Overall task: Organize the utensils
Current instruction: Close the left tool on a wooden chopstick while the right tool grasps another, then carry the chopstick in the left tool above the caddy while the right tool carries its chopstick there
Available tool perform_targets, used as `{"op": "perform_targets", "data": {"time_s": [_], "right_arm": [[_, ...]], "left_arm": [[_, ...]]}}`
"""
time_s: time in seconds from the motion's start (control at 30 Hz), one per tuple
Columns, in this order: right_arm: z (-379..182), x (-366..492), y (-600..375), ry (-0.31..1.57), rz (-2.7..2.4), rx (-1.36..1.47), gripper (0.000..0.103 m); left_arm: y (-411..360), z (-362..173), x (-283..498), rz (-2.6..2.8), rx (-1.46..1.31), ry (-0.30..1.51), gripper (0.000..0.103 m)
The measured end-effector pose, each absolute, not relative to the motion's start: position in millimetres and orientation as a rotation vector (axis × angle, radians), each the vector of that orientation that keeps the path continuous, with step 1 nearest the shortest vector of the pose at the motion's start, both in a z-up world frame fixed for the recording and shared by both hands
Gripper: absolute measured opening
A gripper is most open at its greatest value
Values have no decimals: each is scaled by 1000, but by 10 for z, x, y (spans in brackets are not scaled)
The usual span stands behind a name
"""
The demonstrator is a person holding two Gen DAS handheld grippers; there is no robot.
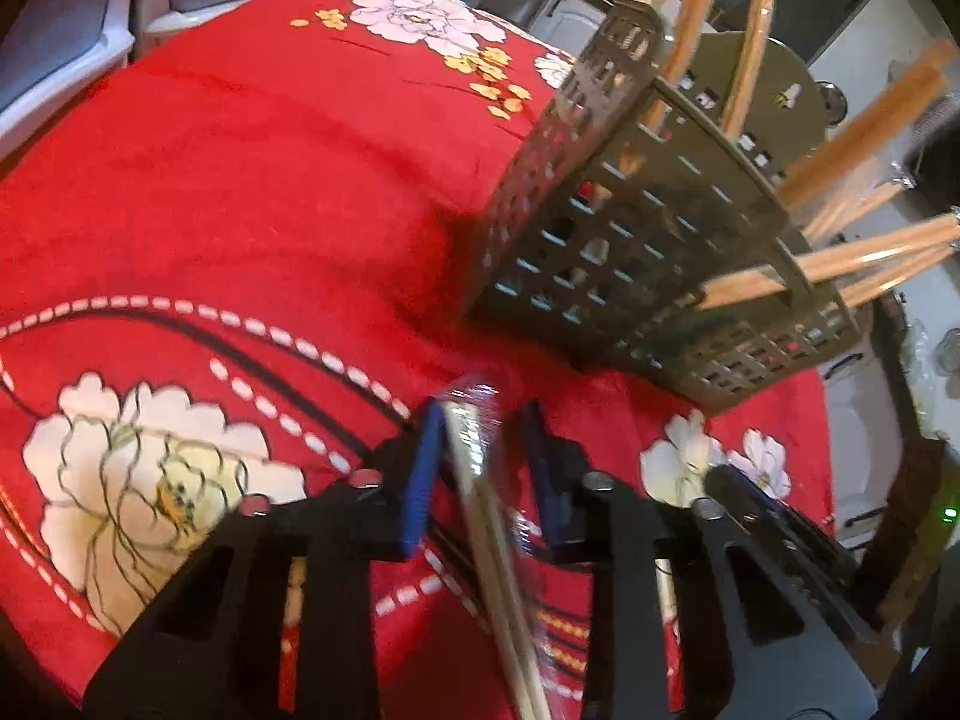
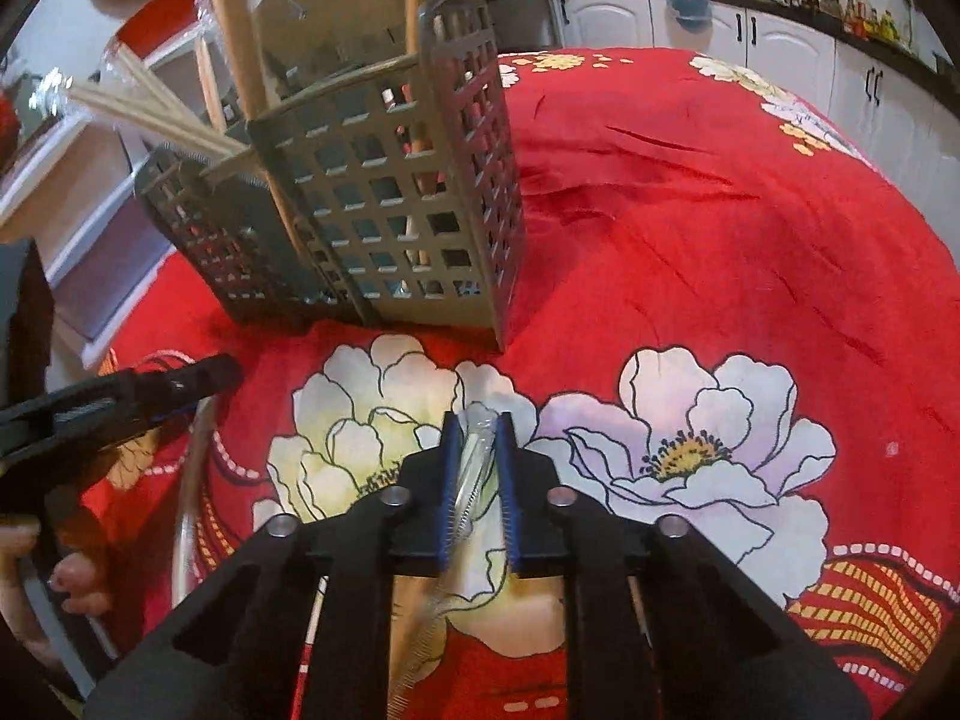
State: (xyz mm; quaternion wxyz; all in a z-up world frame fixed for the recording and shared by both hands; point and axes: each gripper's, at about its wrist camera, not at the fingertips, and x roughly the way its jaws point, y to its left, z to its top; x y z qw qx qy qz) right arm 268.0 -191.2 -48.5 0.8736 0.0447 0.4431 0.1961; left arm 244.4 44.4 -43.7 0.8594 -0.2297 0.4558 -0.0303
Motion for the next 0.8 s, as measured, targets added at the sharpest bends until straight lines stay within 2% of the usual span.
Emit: {"op": "perform_targets", "data": {"time_s": [0.13, 0.37, 0.8], "right_arm": [[-400, 2656, -1919, 902, 441, 118, 8], [-119, 2540, -1917, 832, 486, 122, 7], [675, 2149, -1925, 611, 559, 118, 6]], "left_arm": [[483, -429, 2470, -52, -472, 955, 3], [461, -186, 2280, -92, -464, 879, 2], [554, 880, 1737, -135, -409, 570, 1]]}}
